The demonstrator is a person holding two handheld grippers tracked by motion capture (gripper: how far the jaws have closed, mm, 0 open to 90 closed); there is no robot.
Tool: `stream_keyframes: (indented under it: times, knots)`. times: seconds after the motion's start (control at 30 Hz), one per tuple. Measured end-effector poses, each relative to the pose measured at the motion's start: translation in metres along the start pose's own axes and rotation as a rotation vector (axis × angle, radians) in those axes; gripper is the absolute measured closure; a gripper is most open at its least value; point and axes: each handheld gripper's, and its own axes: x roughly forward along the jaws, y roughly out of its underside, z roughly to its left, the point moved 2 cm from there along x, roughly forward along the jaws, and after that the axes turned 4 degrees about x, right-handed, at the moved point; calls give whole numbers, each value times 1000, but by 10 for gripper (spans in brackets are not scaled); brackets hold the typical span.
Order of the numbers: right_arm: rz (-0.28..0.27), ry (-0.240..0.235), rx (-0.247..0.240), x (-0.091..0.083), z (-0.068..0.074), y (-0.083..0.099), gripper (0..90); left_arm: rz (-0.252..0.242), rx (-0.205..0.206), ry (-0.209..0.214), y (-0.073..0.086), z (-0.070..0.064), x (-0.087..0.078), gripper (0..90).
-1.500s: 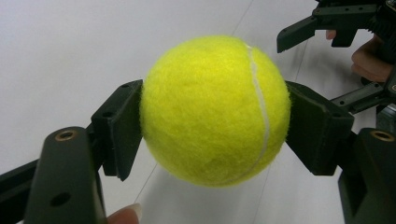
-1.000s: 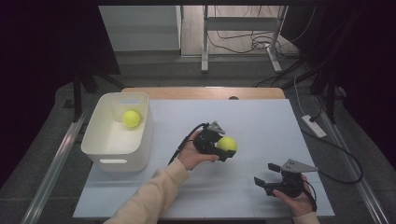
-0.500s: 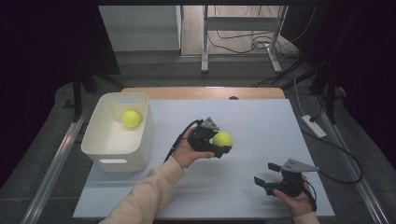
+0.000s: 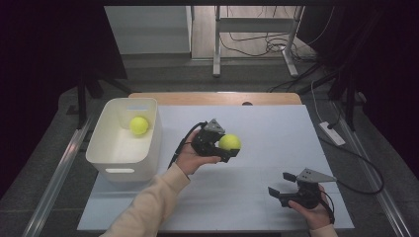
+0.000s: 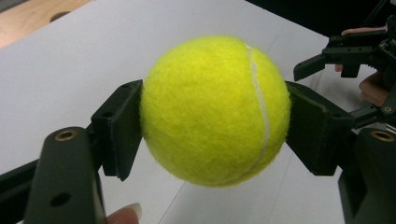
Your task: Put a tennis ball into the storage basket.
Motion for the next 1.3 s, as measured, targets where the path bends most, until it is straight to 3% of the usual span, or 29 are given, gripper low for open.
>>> stream_keyframes:
  times: [0.5,1.3]
  knots:
    - [-2,0,-3,1,0,0,126,-43,16,-30,-2,4,-21,271]
    - [0,-1,-2,1,0,-1,126,-74,-2,-75,-6,17,-47,271]
